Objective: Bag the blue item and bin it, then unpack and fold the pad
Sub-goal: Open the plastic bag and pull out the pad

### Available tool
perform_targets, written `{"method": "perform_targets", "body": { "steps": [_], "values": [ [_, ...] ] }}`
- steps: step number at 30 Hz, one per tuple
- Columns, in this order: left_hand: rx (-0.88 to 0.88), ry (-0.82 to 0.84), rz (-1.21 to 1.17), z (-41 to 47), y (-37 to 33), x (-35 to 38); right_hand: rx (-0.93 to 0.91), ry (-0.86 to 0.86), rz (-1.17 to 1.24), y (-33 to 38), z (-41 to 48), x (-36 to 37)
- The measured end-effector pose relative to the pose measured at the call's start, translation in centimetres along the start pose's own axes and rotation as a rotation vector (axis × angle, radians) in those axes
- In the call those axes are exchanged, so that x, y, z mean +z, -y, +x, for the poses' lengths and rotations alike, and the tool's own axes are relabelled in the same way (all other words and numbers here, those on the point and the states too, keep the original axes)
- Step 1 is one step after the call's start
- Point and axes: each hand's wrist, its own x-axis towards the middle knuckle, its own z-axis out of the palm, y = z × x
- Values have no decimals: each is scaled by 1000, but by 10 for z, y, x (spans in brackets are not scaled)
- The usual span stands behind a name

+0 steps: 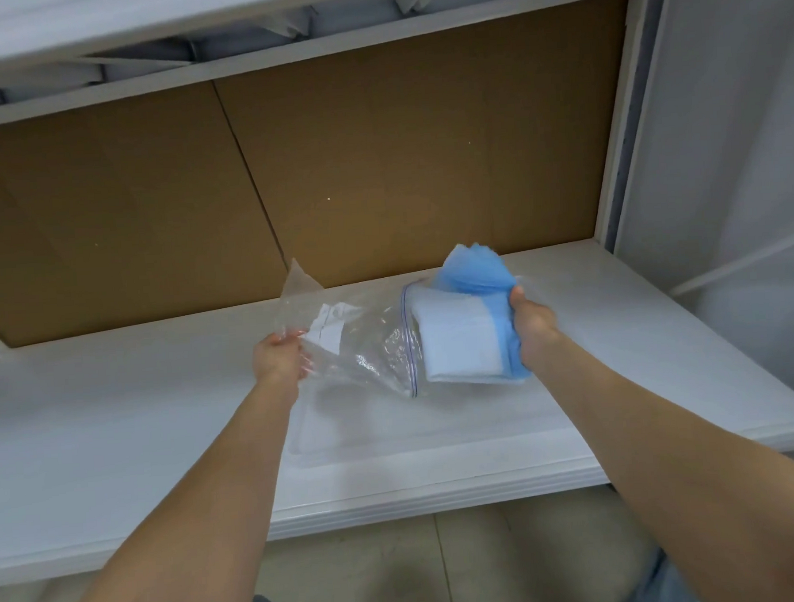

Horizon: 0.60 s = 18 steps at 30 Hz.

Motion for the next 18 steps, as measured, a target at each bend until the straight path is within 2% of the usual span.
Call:
{"method": "perform_targets", "body": {
  "steps": [1,3,6,10,15,18],
  "values": [
    [-31,50,-147,6,1,-1,-14,-26,20,0,2,-2],
    [-32,-1,-373,9,-1,1,-27,-85,44,-1,7,-6],
    [45,-175,-458,-6,-13,13,-26,-128,94,-4,7,-11],
    [196,-267,-441,-22,-26,35,-11,-115,54,-10,4,-10],
    [292,-158,-431,-20,-39,54,61,-28,-126,-18,6,-5],
    [255,-75,-482,-21,-41,64,-40,-80,-365,-19,10,-5]
  ]
}}
